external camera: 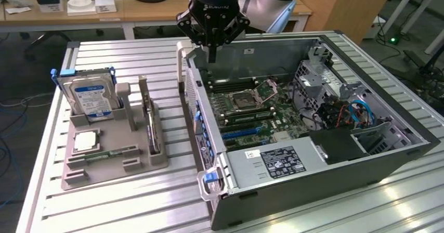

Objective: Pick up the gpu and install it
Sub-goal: 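Reach for the gpu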

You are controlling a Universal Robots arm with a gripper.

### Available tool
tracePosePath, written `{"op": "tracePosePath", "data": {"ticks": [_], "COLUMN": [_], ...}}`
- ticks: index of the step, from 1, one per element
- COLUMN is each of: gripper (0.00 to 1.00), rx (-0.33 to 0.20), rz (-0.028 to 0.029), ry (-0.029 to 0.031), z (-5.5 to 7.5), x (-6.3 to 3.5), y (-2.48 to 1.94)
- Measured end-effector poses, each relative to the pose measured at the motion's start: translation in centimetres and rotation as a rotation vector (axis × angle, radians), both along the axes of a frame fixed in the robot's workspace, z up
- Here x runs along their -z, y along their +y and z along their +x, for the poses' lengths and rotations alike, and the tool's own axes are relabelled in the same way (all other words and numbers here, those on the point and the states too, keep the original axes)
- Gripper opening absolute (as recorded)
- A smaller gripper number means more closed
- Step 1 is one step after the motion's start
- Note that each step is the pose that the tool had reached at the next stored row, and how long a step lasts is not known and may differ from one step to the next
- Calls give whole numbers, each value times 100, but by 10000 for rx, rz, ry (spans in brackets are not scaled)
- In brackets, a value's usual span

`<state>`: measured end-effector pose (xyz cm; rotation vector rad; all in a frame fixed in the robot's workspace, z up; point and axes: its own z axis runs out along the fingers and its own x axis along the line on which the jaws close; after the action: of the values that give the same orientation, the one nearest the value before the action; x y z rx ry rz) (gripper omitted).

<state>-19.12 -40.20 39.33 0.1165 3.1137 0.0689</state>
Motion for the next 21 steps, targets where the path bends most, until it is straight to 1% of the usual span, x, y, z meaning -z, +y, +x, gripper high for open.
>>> {"op": "tracePosePath", "data": {"ticks": [21], "gripper": [11], "rx": [0], "rz": [0], "ry": [0], "z": [-240], "x": [0], "y": [-19]}}
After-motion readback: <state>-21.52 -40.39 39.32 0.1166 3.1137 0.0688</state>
